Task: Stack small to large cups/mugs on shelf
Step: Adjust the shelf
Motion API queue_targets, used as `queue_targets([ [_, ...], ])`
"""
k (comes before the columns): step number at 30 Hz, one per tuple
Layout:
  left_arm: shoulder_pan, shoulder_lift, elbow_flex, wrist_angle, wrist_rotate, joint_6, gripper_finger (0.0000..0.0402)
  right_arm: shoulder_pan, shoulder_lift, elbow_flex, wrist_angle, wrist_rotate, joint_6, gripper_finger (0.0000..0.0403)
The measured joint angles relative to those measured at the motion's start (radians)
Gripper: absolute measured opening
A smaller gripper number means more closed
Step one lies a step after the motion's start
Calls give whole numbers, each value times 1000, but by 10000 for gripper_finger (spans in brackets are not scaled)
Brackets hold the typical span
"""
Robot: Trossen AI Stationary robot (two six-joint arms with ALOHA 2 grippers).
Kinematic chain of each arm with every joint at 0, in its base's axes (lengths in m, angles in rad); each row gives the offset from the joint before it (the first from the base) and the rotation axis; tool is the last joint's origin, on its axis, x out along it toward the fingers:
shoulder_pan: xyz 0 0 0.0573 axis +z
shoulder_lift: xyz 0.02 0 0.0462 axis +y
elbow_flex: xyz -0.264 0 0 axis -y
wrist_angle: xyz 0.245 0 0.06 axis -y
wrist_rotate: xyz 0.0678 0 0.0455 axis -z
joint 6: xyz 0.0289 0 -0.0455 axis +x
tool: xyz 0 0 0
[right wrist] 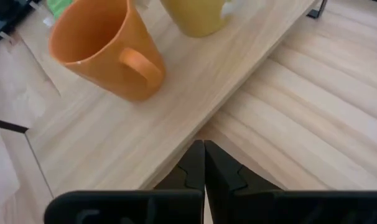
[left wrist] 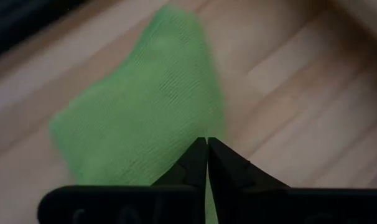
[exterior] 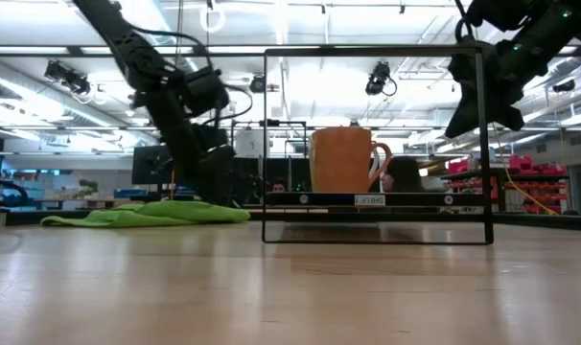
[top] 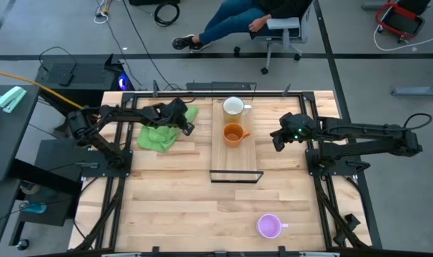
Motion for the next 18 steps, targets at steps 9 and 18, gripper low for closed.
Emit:
queue_targets([
  [9,-37,-22,-71,39,87,-95,13,38,9,1,-121,-5,72,7],
  [18,-181,-22,-104,303,114,-152,26,187,24,-98,20,-4,188,7],
])
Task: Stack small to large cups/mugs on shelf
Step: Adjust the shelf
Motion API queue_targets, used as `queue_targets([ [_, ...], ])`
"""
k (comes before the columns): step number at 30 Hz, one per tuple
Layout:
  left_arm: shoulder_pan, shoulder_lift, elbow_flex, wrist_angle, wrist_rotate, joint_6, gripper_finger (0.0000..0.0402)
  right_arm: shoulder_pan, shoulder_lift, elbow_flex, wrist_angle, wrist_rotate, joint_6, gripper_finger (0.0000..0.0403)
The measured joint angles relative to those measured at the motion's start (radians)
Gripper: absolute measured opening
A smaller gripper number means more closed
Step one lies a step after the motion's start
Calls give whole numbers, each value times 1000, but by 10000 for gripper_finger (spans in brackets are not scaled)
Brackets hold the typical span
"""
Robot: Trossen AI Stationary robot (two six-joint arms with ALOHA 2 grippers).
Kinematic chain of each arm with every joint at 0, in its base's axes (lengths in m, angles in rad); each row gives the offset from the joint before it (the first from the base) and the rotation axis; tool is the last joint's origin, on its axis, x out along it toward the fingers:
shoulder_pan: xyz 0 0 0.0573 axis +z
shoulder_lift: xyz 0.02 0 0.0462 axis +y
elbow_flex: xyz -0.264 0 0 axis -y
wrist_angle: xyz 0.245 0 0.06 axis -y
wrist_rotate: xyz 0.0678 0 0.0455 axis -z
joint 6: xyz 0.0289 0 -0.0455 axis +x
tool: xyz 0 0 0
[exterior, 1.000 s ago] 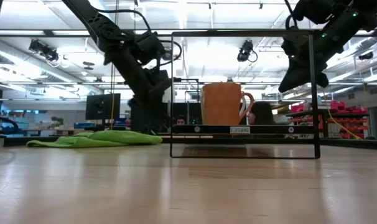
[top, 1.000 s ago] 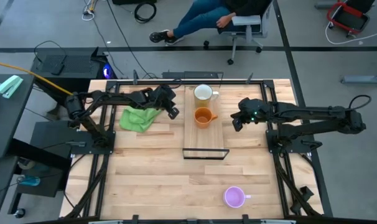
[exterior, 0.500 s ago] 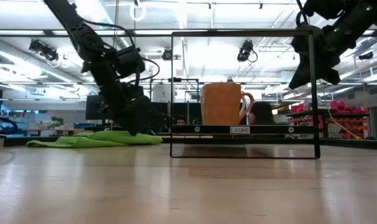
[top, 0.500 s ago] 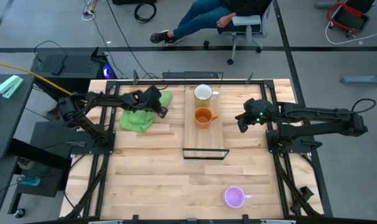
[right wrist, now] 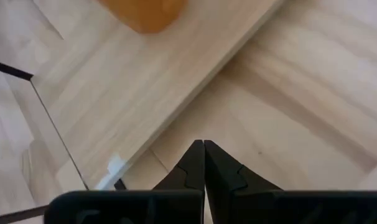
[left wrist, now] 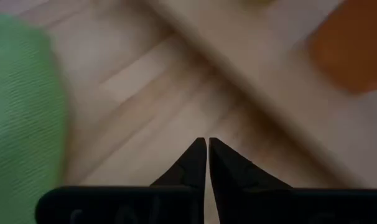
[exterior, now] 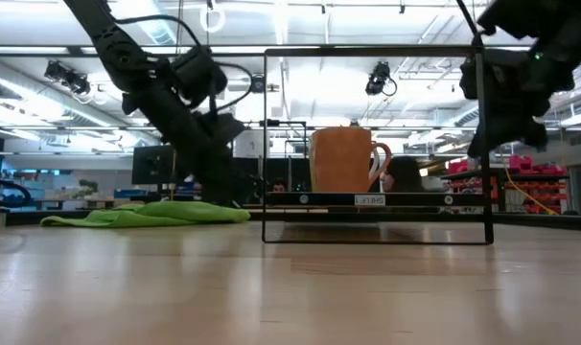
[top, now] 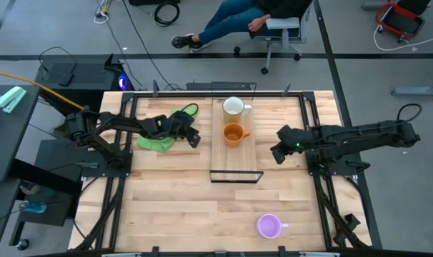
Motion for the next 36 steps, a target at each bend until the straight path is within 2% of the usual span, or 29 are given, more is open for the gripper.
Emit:
queue_targets([
  [5,-17,0,0,61,-1,-45,13,-42,25,-110,169,-11,33,7],
  [11,3,9,0,52,34,-97,14,-132,21,-168,279,-138,82,15],
  [14,26,9,0,69,87,-141,25,-179,21,-172,303,-193,98,28],
  [18,60,18,0,108,163,-196,34,-238,21,-172,325,-206,100,46],
  [25,81,66,-2,211,193,-240,34,-351,22,-172,362,-238,102,70],
  [31,115,156,-2,356,299,-313,42,-430,38,-172,406,-315,139,77],
  [36,136,200,-2,403,320,-357,46,-448,98,-172,449,-339,160,75],
])
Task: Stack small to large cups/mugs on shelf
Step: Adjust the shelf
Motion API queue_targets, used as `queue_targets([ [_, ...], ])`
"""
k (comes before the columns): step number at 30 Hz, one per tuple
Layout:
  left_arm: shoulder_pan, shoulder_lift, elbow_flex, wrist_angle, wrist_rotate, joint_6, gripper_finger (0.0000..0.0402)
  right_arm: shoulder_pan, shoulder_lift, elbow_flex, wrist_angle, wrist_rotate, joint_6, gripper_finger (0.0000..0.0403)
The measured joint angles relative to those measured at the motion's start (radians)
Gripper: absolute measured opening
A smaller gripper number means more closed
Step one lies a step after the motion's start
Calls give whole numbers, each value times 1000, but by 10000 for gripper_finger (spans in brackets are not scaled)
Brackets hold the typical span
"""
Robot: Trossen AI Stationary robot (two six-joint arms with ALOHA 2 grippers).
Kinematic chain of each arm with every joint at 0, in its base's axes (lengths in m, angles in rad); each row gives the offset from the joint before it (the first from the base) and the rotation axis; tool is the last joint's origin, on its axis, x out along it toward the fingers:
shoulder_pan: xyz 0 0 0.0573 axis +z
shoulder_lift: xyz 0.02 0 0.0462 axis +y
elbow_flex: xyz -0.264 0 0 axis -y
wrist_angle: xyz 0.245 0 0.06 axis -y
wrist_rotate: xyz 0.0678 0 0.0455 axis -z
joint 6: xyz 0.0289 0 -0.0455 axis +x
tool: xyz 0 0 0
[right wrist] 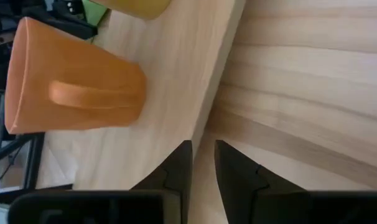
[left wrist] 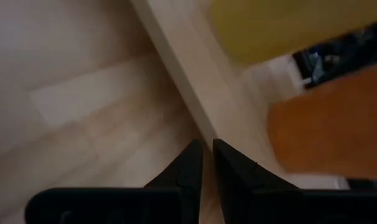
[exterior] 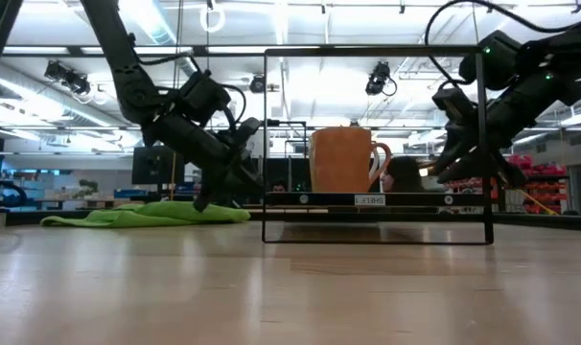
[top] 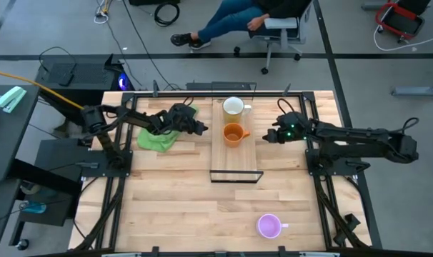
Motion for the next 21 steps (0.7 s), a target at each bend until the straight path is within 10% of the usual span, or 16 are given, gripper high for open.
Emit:
queue_targets([
  [21,-9,6,0,21,24,-6,82,-66,262,14,231,-75,-10,77],
])
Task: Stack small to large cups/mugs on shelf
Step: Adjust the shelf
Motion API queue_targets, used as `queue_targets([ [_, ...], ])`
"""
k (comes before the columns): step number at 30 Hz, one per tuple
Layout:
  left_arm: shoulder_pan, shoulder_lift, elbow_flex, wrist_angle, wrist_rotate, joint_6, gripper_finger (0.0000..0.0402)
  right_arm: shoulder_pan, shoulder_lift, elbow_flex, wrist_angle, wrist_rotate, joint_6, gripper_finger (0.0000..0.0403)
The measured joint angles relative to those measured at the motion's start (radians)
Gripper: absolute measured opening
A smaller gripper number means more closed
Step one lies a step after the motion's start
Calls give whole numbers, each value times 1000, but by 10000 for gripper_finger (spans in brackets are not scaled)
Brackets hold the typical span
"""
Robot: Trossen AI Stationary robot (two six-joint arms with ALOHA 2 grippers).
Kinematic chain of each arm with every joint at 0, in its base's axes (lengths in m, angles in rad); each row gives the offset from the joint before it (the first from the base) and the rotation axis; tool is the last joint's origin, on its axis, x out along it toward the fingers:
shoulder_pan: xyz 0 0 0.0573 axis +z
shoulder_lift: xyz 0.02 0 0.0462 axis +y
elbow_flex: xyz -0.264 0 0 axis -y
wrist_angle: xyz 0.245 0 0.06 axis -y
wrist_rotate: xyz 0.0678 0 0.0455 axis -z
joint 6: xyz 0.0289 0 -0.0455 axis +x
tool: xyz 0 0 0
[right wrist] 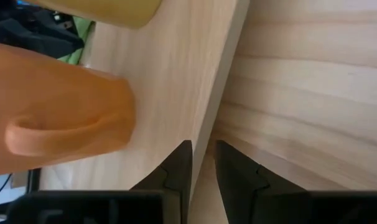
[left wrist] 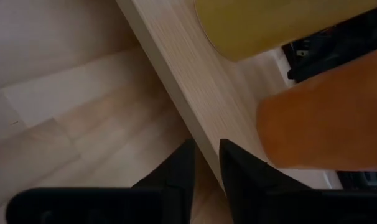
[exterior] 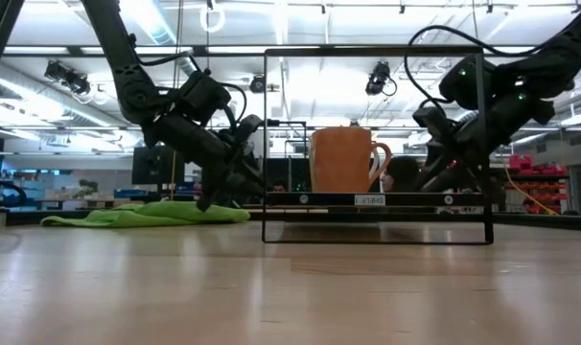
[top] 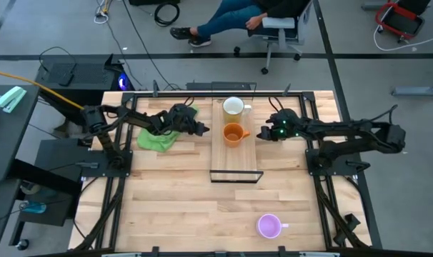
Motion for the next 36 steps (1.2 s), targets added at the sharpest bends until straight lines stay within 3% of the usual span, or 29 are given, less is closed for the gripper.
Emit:
queue_targets([
  [14,-21,0,0,0,1,-11,103,-11,89,9,49,-11,-27,77],
  [36,-29,0,0,-1,-28,-24,108,-11,91,9,83,-29,-33,77],
])
